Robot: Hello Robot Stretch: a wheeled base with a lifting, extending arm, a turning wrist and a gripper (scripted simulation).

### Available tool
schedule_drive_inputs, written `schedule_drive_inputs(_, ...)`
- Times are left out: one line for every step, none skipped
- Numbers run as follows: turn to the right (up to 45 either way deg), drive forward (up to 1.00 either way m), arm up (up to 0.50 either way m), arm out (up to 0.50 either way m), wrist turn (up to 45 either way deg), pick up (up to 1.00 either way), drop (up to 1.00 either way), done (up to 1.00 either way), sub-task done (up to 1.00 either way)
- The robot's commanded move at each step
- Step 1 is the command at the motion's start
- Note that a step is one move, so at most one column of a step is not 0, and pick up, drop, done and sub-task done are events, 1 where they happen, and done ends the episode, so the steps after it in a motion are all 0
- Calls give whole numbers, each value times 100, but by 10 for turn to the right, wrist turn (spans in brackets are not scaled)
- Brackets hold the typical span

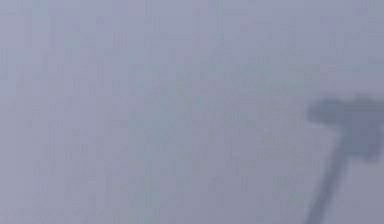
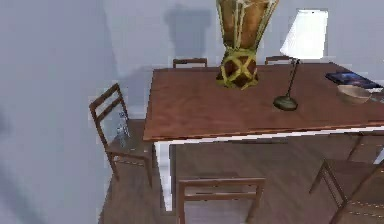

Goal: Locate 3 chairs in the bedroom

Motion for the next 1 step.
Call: schedule_drive_inputs(450, 0, 0, 0, 0, 0, 0, 0, 0)
